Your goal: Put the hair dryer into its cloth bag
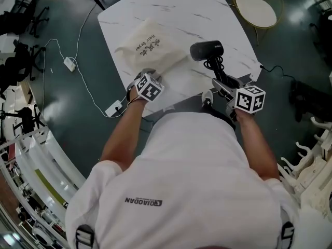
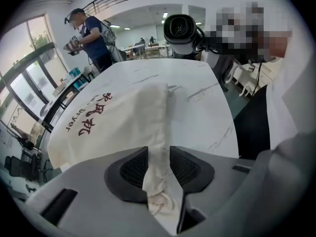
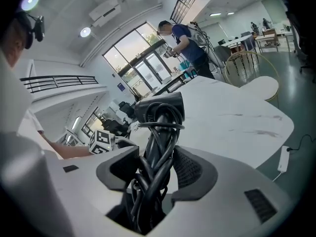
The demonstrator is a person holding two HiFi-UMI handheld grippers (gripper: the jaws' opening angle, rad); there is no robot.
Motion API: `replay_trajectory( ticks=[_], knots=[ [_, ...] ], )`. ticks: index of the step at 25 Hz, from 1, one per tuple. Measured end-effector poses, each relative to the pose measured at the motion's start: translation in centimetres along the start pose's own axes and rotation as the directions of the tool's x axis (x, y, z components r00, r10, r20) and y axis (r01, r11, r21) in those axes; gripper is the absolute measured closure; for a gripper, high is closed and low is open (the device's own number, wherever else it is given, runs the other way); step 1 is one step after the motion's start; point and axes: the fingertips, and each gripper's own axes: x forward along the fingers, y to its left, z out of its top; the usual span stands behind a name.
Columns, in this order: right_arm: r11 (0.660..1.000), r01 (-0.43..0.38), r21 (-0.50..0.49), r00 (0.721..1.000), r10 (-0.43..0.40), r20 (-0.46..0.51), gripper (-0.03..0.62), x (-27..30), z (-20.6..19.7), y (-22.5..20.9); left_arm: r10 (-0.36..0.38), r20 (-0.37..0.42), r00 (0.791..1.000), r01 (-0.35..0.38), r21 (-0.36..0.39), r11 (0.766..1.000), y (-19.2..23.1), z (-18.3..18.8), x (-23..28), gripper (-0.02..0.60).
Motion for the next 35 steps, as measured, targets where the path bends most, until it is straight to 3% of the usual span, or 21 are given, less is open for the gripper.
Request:
replay_trajectory(
  ticks=[3,15,18,21,26,28,32,35],
  knots=[
    [1.0,0.003,-0.022,1.0,-0.003,-0.002,0.358,-0.4,0.1,0.1,-0.006,-0.028,1.0,0.006,0.009,1.0,-0.1,-0.4,1.1,0.426],
    [1.0,0.029,-0.006,1.0,-0.029,0.0,0.358,-1.0,0.1,-1.1,-0.128,0.041,0.991,0.133,-0.204,0.97,0.4,-0.6,1.6,0.466],
    [1.0,0.031,-0.006,1.0,-0.031,-0.004,0.358,-1.0,0.2,-1.2,-0.139,0.104,0.985,0.164,-0.29,0.943,0.8,-0.2,0.9,0.483],
    [0.999,0.031,-0.006,0.999,-0.031,-0.009,0.358,-0.9,0.3,-1.3,-0.14,0.166,0.976,0.195,-0.39,0.9,1.4,0.3,-0.1,0.511],
    [1.0,0.014,-0.015,0.999,-0.015,-0.031,0.358,-0.3,0.0,-1.0,-0.145,0.336,0.931,0.316,-0.536,0.783,2.1,2.5,-2.4,0.523],
    [1.0,0.001,-0.028,0.999,-0.002,-0.046,0.358,0.1,-0.1,-0.6,-0.131,0.374,0.918,0.332,-0.548,0.768,2.5,3.6,-3.5,0.523],
    [0.998,-0.033,-0.058,0.996,0.028,-0.083,0.358,1.4,-0.7,0.4,-0.093,0.426,0.9,0.337,-0.544,0.768,3.4,5.5,-5.4,0.523],
    [0.996,-0.057,-0.073,0.993,0.049,-0.11,0.358,2.3,-1.1,0.9,-0.056,0.463,0.885,0.341,-0.562,0.753,4.3,6.7,-6.5,0.523]
  ],
)
